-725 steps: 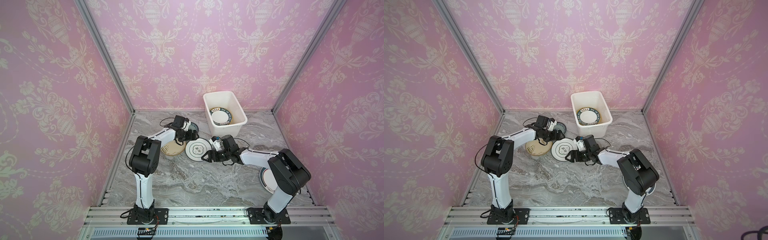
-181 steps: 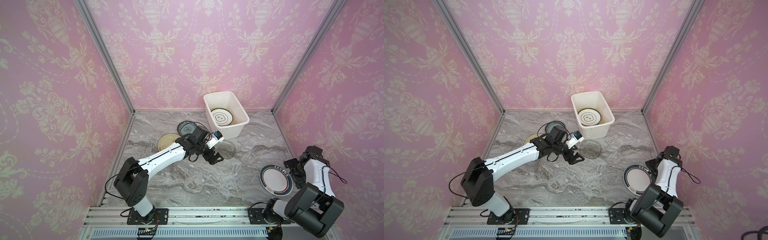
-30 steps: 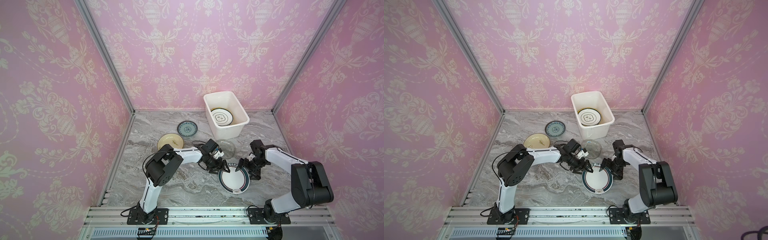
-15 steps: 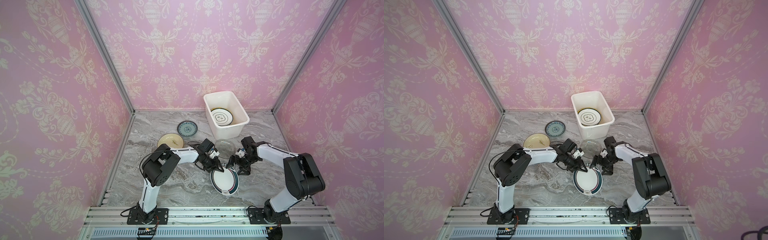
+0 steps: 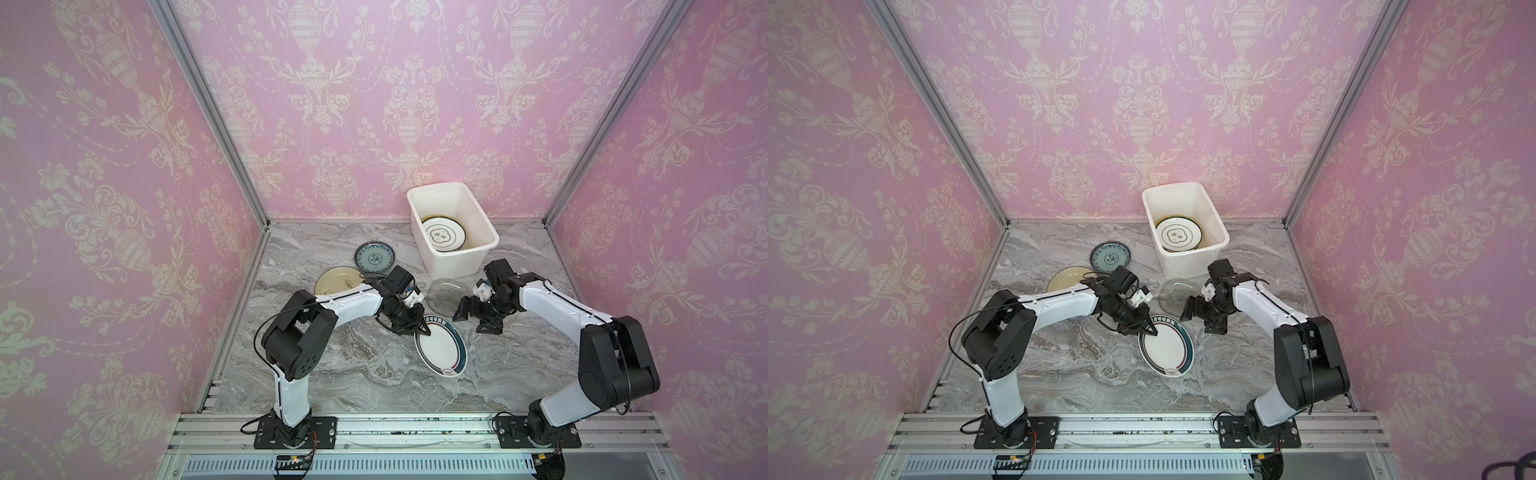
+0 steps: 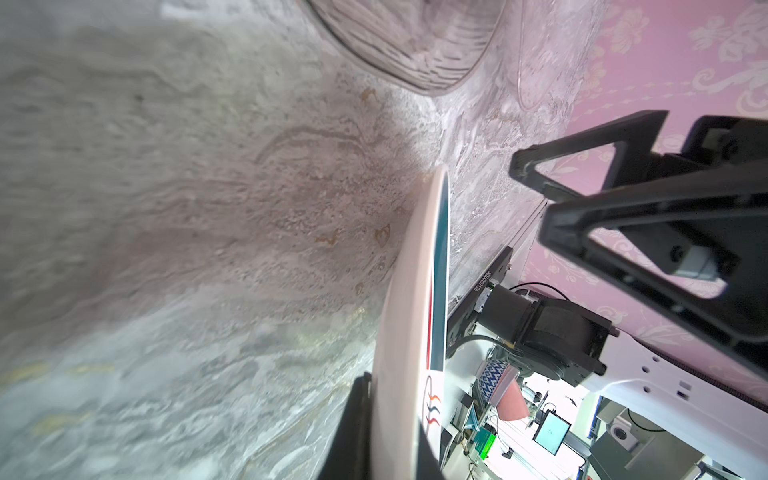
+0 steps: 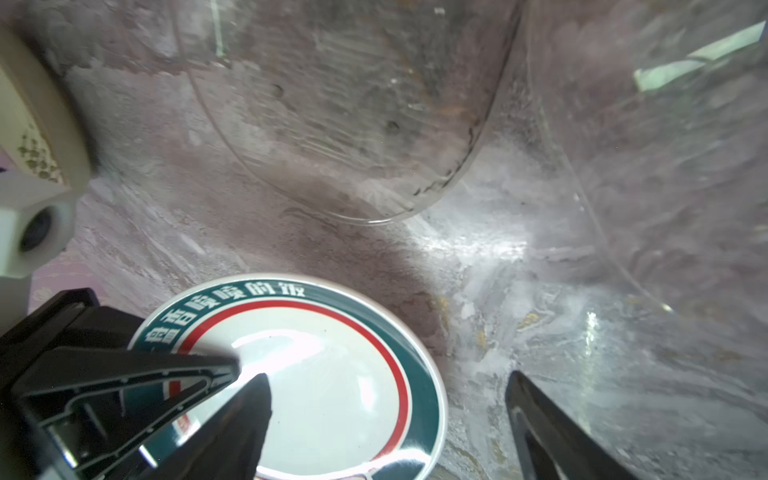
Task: Place the plates into the plastic bin on the countertop
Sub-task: 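Tilt the plate upright with the right gripper while the left gripper grips its opposite rim, then lift the upright plate with both grippers and carry it above the bin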
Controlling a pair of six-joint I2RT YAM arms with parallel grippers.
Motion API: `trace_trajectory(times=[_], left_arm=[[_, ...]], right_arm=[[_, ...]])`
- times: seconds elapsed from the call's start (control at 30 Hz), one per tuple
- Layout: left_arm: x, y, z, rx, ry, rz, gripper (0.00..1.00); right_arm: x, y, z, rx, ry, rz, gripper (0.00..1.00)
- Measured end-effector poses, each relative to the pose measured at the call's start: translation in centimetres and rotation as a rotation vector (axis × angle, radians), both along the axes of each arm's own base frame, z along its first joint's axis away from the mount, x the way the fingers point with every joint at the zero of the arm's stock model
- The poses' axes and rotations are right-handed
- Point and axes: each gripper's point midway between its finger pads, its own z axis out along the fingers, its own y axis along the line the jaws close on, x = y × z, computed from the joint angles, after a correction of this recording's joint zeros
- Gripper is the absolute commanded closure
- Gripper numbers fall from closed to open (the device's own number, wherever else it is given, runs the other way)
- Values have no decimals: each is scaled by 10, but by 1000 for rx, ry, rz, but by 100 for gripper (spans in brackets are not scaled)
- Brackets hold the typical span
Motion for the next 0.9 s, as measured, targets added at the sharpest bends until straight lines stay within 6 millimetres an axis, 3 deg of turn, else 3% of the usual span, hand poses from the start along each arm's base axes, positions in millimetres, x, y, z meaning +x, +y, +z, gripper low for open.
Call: trace_trajectory(times=[0.1, 0.27, 0.4, 0.5, 0.6, 0.7, 0.9], left_arm=[[10, 12, 30, -12, -58, 3, 96], [39, 20, 115, -106, -260, -5, 96], [81, 36, 188, -204, -450, 72, 96], [117, 51, 224, -263, -542, 157, 96], [156, 61, 244, -320, -588, 250, 96], [193, 59, 248, -401, -579, 329, 97], [245, 47, 228, -494, -488, 405, 96]], right_arm=[[8, -2, 41, 3, -134, 0, 8], [21, -9, 114, 4, -372, -29, 2], [43, -7, 175, 44, -561, -64, 2], [60, -1, 213, 98, -670, -86, 4], [78, 7, 241, 172, -736, -107, 9], [100, 20, 257, 271, -764, -123, 15], [147, 45, 242, 435, -709, -169, 28]])
